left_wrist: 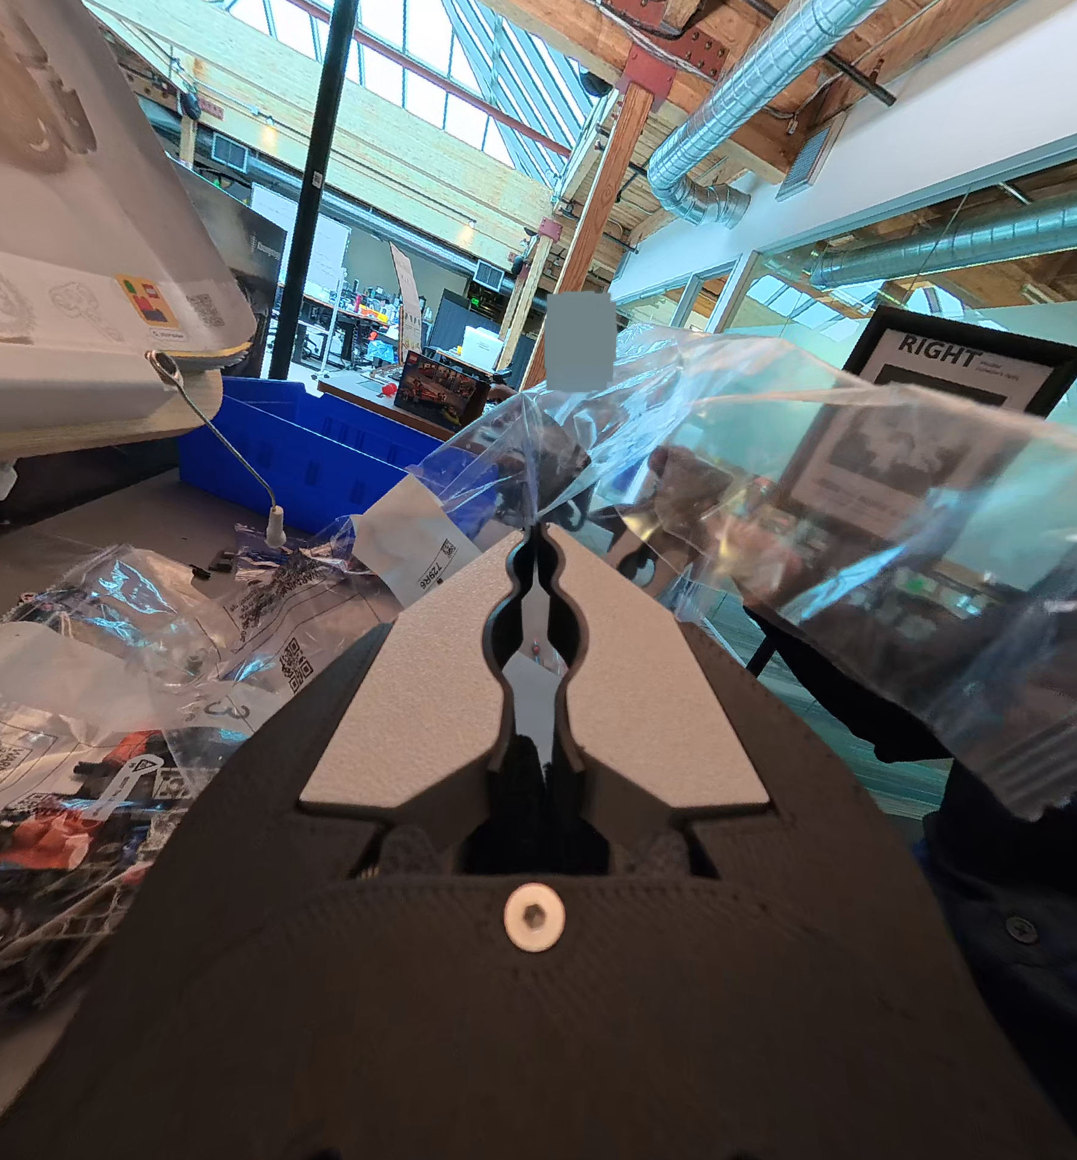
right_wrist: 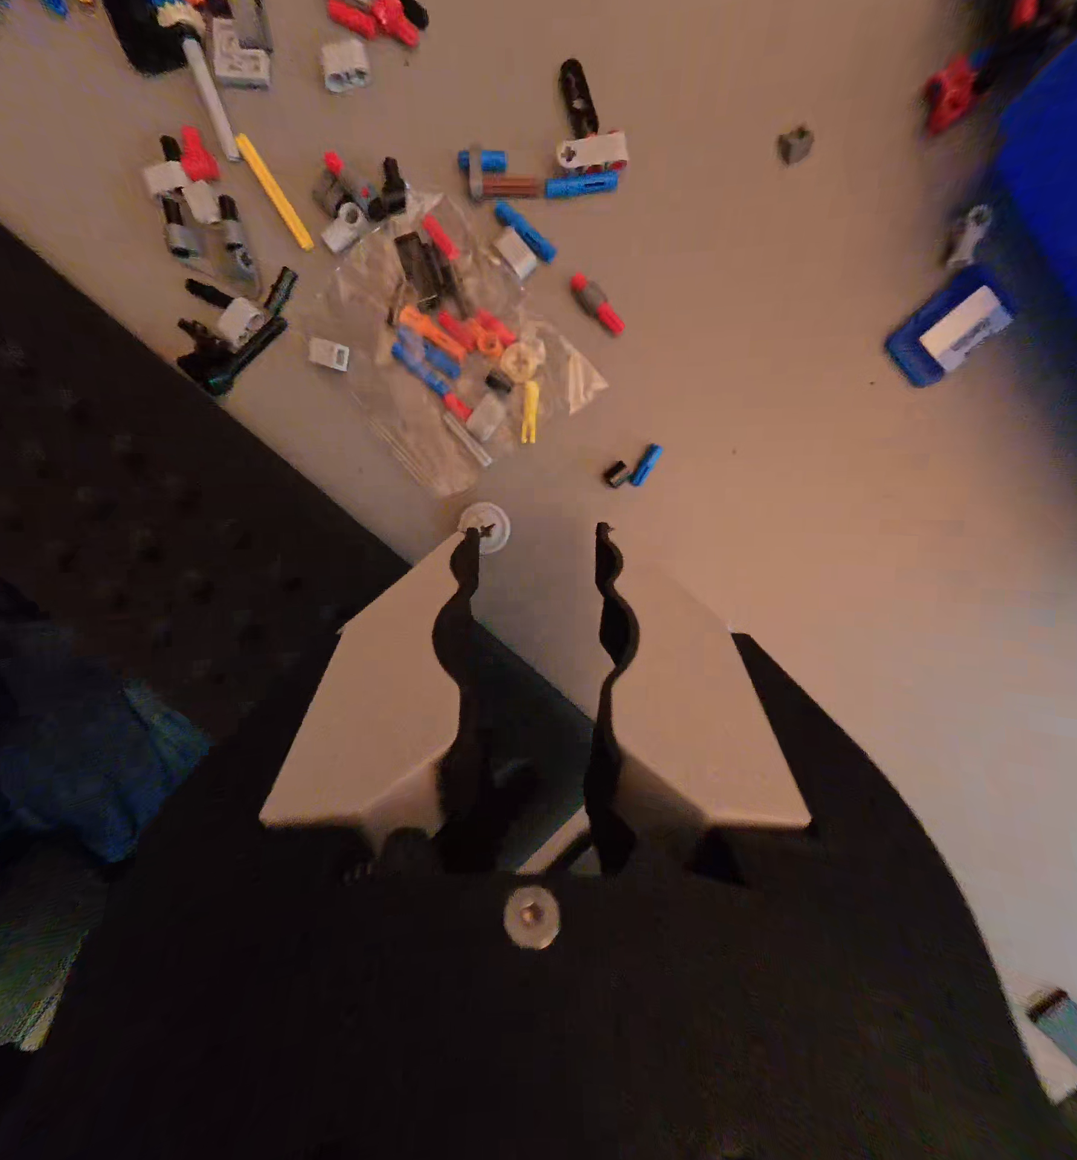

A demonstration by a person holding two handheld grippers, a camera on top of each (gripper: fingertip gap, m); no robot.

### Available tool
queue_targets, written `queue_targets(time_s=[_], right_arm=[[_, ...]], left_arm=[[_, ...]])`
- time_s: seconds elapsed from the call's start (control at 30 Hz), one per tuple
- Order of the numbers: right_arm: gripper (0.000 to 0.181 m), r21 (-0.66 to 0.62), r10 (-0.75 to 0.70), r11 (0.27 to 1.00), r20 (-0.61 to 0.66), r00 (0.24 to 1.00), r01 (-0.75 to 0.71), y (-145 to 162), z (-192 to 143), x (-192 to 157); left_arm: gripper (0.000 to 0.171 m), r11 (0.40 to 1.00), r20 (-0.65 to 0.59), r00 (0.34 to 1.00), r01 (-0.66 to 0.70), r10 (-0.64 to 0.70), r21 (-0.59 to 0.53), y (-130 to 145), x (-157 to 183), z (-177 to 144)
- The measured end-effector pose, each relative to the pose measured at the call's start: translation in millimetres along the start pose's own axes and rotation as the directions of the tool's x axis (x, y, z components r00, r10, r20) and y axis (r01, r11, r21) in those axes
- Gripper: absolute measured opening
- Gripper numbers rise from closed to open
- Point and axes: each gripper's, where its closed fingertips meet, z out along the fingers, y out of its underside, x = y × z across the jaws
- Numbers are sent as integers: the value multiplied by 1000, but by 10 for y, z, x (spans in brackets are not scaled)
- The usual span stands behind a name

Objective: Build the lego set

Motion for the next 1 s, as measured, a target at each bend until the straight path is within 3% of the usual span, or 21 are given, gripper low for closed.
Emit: queue_targets(time_s=[0.17,0.3,0.5,0.6,0.8,0.9,0.97,1.0], right_arm=[[28,-89,-55,994,45,997,59,153,221,-144],[16,-63,-67,996,19,998,68,99,254,-125],[16,-9,-73,997,27,997,73,-76,157,-156],[16,129,-147,981,-4,989,146,-608,-86,-225],[16,454,-359,816,-86,929,358,-2258,-588,-721],[17,475,-443,761,-116,889,442,-2789,-558,-931],[18,430,-458,782,-97,884,452,-2952,-353,-938],[27,416,-443,796,-96,891,441,-3012,-250,-905]], left_arm=[[0,1000,4,1000,0,0,12,-30,-11,-34],[0,1000,1,1000,2,-2,9,-23,-13,-21],[0,1000,-1,1000,-1,1,6,-25,3,-13],[0,1000,-3,1000,-2,2,5,-23,11,-2],[0,1000,-9,1000,-9,9,-11,1,39,29],[0,1000,-12,1000,-10,9,-13,-3,41,27],[0,1000,-16,1000,-8,8,-20,11,44,38],[0,1000,-18,1000,-8,8,-24,17,44,43]])
